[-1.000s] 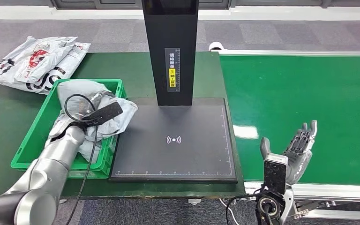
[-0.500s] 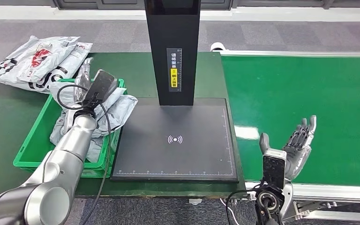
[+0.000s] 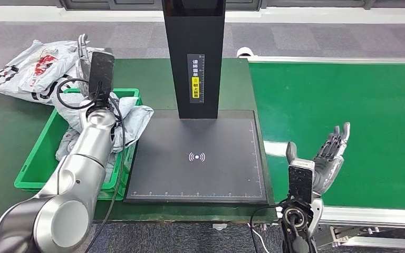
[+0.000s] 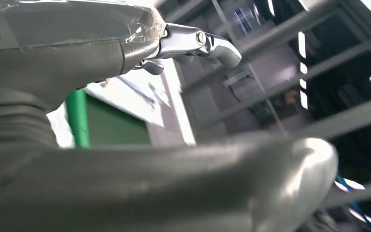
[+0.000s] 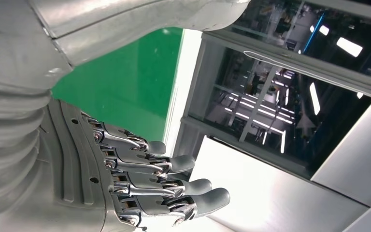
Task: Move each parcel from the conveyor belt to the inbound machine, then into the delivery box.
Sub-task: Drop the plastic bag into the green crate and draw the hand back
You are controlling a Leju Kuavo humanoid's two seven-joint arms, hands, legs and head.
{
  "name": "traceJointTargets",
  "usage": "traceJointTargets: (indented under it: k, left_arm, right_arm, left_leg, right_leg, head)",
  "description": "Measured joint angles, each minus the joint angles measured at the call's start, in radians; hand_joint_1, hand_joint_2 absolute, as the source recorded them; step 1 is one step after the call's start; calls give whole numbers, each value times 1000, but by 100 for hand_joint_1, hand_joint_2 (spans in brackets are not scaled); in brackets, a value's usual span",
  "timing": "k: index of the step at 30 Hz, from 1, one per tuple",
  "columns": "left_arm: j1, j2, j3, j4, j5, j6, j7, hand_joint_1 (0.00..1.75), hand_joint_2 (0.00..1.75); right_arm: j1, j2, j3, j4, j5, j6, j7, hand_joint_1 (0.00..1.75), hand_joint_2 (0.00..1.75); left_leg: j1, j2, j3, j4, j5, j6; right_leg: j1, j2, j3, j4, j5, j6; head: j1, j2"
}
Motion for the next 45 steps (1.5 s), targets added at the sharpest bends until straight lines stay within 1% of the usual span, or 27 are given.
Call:
traceJointTargets:
  k: [2, 4, 9, 11, 13, 14, 15, 17, 18, 20, 23, 26, 29, 32, 35, 40, 45]
  left_arm:
    - [2, -31, 0, -4, 21, -46, -23, 0, 0]
    - [6, -55, 0, -7, 33, -59, -33, 0, 0]
    - [8, -81, 0, -13, 55, -85, -36, 0, 0]
    - [10, -87, -3, -14, 81, -152, -38, 0, 0]
    - [20, -102, -24, -10, 158, -244, -51, 0, 0]
    - [32, -111, -54, -8, 229, -274, -59, 0, 44]
    - [48, -119, -101, -6, 324, -283, -67, 0, 87]
    - [86, -126, -241, -2, 539, -267, -81, 0, 175]
    - [106, -127, -322, 1, 635, -251, -93, 0, 175]
    - [141, -127, -477, 9, 765, -210, -122, 0, 175]
    - [190, -127, -666, 18, 852, -136, -147, 0, 175]
    - [233, -127, -807, 21, 930, -84, -152, 0, 175]
    - [274, -127, -911, 13, 956, -7, -153, 0, 175]
    - [323, -127, -976, -15, 914, 71, -153, 0, 175]
    - [369, -127, -998, -46, 886, 99, -154, 0, 175]
    - [439, -127, -999, -79, 915, 57, -154, 0, 175]
    - [466, -127, -999, -91, 924, 44, -154, 0, 175]
  right_arm:
    - [3, 2, 8, 0, 0, -1, 2, 0, 175]
    - [6, 2, 14, 0, 0, -1, 2, 0, 175]
    - [8, 3, 21, 0, -1, -1, 4, 0, 175]
    - [8, 3, 22, 0, -2, 4, 4, 0, 175]
    - [4, 3, 27, 5, -6, 16, 5, 0, 175]
    - [-3, 2, 32, 14, -11, 24, 2, 0, 175]
    - [-13, 2, 39, 28, -18, 30, -5, 0, 175]
    - [-43, 2, 54, 85, -45, 41, -39, 0, 175]
    - [-63, 1, 62, 125, -65, 47, -66, 0, 175]
    - [-113, 0, 78, 220, -106, 53, -123, 0, 175]
    - [-186, 0, 106, 351, -158, 30, -164, 0, 175]
    - [-219, -1, 137, 429, -196, 2, -168, 0, 175]
    - [-219, -3, 159, 468, -196, -3, -170, 0, 175]
    - [-205, -2, 167, 486, -167, -7, -173, 0, 175]
    - [-192, 4, 167, 497, -126, -10, -174, 0, 175]
    - [-157, 18, 157, 506, -91, -11, -174, 0, 175]
    - [-143, 21, 155, 508, -90, -11, -174, 0, 175]
  left_leg:
    - [0, 0, 0, 0, 0, 0]
    - [0, 1, 0, 0, 0, 0]
    - [0, 4, 0, 0, -1, 0]
    - [0, 4, 0, 0, -1, -1]
    - [0, 3, 0, 0, -1, -1]
    - [1, 3, 0, 0, -1, -1]
    - [1, 4, 0, 0, -1, -1]
    - [1, 6, 0, 0, -1, -1]
    - [1, 7, 0, 0, -1, -1]
    - [0, 8, 0, 0, -1, -1]
    - [0, 7, 0, 0, -1, -1]
    - [0, 8, 0, 0, -2, -1]
    - [0, 7, -1, 0, -2, -1]
    - [0, 8, -1, -1, -3, -1]
    - [0, 8, -1, -1, -3, -1]
    - [0, 8, -1, -1, -3, -2]
    - [0, 8, -1, -1, -3, -2]
  right_leg:
    - [0, 0, 0, 0, 0, 0]
    - [0, 1, 0, 0, 0, 0]
    - [0, 5, -2, 0, 0, 0]
    - [1, 4, -2, 0, 0, 0]
    - [1, 3, -2, 0, 0, 0]
    - [1, 3, -2, 0, 0, 0]
    - [1, 4, -2, 0, 0, 0]
    - [1, 7, -2, 0, 0, 0]
    - [1, 8, -3, 0, 1, 0]
    - [0, 9, -3, 0, 1, 0]
    - [0, 8, -3, 0, 1, 0]
    - [0, 8, -3, 0, 1, 0]
    - [1, 8, -4, 0, 0, 0]
    - [1, 8, -4, 0, 0, 0]
    - [1, 8, -4, 0, 0, 0]
    - [1, 8, -4, 0, 0, 0]
    - [1, 9, -4, 0, 0, 0]
  head:
    - [0, 0]
    - [0, 0]
    - [0, 0]
    - [0, 0]
    - [0, 0]
    - [0, 0]
    - [0, 0]
    - [0, 0]
    - [0, 0]
    - [0, 0]
    - [0, 0]
    - [0, 0]
    - [0, 0]
    - [0, 0]
    - [0, 0]
    - [0, 0]
    - [0, 0]
